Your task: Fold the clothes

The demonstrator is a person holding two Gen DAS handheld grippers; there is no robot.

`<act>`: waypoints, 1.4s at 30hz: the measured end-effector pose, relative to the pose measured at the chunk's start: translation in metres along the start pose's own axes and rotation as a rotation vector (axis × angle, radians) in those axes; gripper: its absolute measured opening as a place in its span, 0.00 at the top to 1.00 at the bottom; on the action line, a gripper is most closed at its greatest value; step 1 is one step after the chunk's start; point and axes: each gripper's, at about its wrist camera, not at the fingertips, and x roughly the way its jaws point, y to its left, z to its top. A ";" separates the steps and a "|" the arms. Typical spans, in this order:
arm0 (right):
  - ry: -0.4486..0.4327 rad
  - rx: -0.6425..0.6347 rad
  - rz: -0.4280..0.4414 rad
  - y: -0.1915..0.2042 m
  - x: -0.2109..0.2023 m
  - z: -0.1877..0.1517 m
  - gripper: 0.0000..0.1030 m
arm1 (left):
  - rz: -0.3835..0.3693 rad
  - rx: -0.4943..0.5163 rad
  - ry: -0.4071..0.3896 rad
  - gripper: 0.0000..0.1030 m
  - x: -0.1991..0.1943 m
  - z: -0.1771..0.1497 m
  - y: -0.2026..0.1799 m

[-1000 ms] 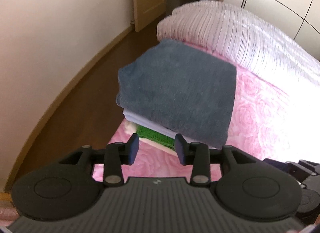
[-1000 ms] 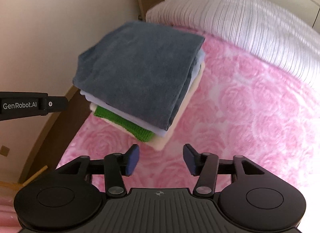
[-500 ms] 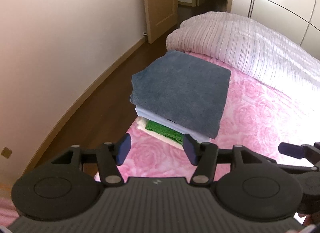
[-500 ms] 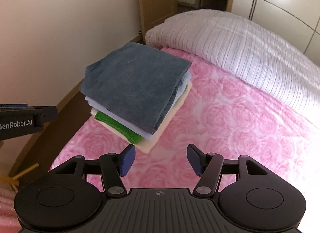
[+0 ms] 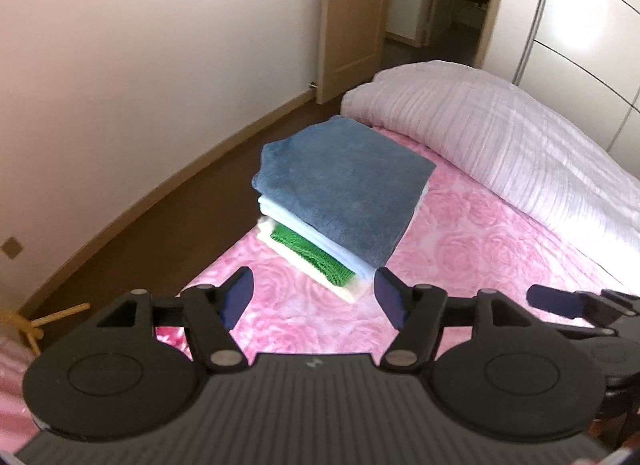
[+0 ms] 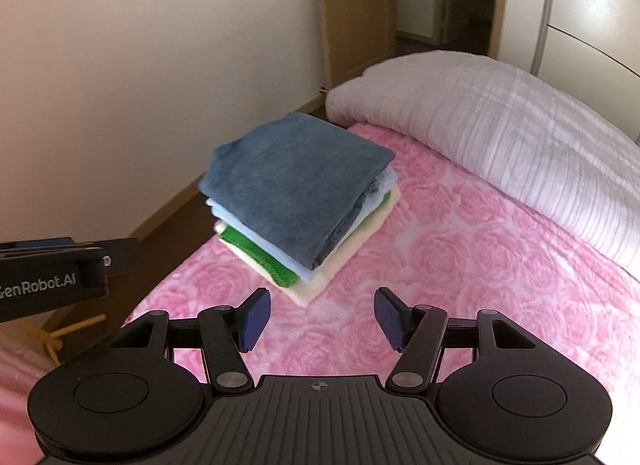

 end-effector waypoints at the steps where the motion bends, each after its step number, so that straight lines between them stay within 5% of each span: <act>1: -0.004 -0.009 0.010 -0.003 -0.005 -0.001 0.41 | 0.010 0.001 -0.004 0.38 -0.005 -0.003 -0.006; 19: 0.084 -0.079 0.054 -0.103 -0.068 -0.071 0.41 | 0.071 -0.048 0.026 0.38 -0.062 -0.094 -0.129; 33: 0.110 -0.155 0.113 -0.142 -0.089 -0.096 0.41 | 0.262 -0.148 -0.068 0.29 -0.099 -0.137 -0.175; 42: 0.155 -0.183 0.133 -0.153 -0.067 -0.091 0.41 | 0.232 -0.247 0.066 0.31 -0.074 -0.140 -0.179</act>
